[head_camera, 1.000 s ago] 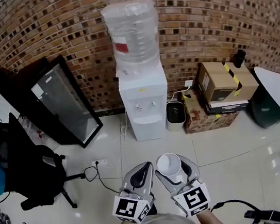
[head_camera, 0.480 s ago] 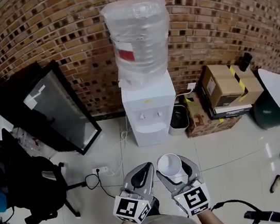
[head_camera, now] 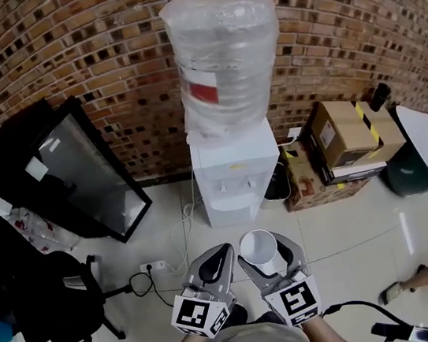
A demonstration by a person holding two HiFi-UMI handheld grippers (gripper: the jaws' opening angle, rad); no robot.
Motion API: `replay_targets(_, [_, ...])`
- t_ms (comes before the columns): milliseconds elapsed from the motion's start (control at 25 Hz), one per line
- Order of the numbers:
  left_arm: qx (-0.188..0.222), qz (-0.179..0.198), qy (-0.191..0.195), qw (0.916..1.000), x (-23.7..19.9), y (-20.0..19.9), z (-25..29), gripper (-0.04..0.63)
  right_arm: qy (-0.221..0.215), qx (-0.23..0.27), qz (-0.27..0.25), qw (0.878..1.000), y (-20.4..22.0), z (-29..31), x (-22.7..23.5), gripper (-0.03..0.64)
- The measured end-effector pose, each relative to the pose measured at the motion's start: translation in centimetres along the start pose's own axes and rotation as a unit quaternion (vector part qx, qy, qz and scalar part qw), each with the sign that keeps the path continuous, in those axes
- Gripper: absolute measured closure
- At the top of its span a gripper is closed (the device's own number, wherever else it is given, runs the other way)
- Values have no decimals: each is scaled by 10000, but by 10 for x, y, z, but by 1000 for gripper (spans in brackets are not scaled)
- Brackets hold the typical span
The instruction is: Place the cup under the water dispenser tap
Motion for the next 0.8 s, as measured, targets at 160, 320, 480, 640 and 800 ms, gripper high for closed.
replay_targets(160, [-61,-64,-10,10000,-13,3,13,603,25,-8,-38,10000,-6,16,7,295])
replay_targets(320, [-156,-129,-44,9998,-17,10,26,603,9,-106,-32,9999,-5,27,17,295])
replay_targets(480, [-190,-186,-145,9995,-20,18,39,603,-14,-113,-40,9999,4,38,34,295])
replay_targets(640, [-251,-213,-304,9990,-27,25,57,603,-98,-200,58,9997,12,50,54,295])
replay_targets(800, [-227,-200,-444,9986,-32,34,82,603,-246,-245,-40,9994,28,67,77,295])
Point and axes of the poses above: the fingertips, and each gripper's own axes: z forward along the fingers, x to its right, y out of its underside, the point moved 5 cm from there along -z, backward along the fingers, and after that the axes turned 15 degrees about -y, right-handed, at the moved point
